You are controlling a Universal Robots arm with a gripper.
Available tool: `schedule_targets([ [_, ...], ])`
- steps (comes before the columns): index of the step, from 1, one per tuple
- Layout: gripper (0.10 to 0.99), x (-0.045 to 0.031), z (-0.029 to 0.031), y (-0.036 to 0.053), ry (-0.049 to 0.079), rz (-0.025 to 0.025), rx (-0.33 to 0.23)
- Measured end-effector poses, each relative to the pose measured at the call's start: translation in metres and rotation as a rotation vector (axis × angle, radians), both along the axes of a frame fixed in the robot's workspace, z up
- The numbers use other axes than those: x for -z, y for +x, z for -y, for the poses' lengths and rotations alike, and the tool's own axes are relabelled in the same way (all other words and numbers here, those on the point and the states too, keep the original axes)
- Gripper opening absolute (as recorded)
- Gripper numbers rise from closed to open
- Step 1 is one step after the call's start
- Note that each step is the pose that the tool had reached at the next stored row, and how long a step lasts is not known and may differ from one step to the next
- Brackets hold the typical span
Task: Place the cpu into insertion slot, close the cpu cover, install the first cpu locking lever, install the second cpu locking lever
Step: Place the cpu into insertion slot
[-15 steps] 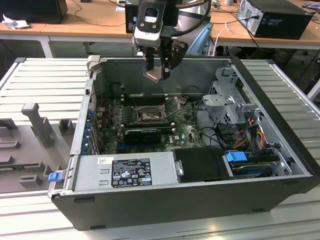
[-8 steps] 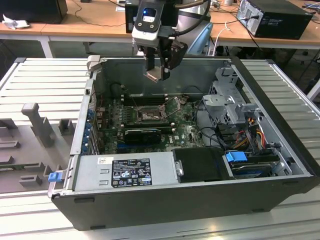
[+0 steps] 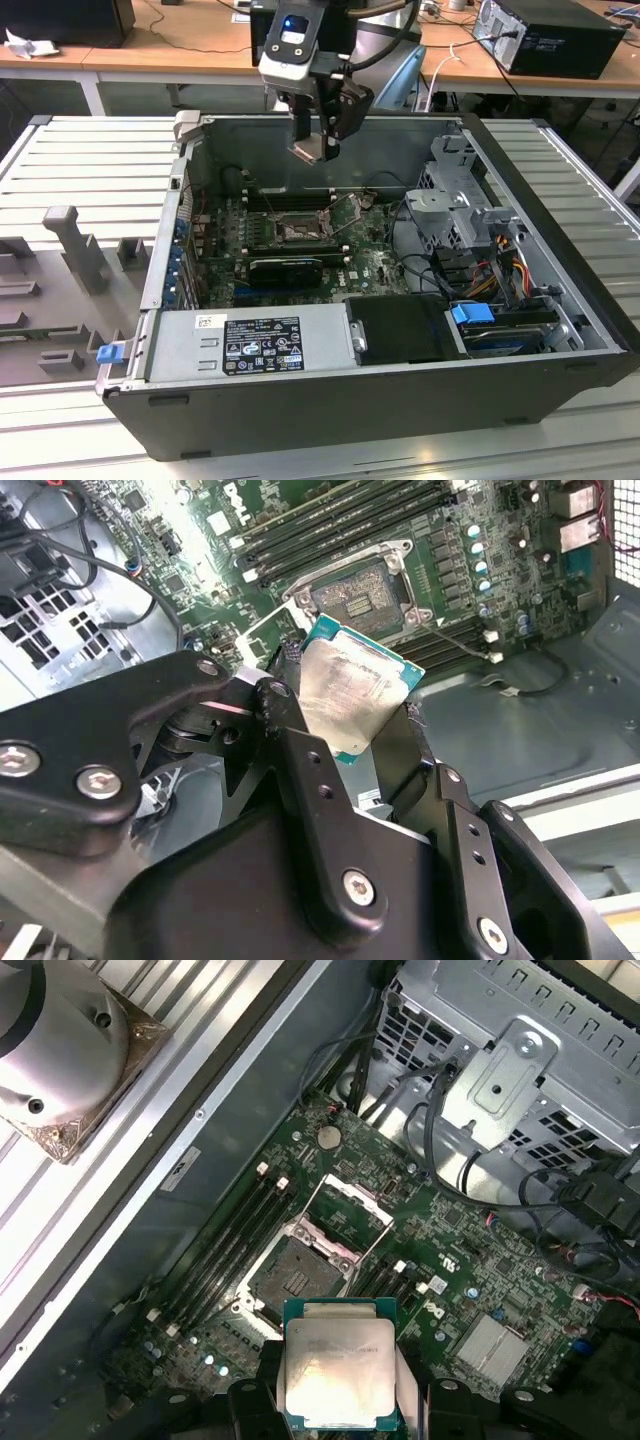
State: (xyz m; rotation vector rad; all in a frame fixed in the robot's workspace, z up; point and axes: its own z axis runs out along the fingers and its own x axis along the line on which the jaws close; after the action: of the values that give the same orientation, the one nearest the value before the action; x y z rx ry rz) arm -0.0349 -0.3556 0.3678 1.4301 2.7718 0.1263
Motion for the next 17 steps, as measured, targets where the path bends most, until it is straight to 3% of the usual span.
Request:
schedule_targets([
  [17,0.525,0.0001,0.0000,0.0000,0.000,0.0000,0.173],
])
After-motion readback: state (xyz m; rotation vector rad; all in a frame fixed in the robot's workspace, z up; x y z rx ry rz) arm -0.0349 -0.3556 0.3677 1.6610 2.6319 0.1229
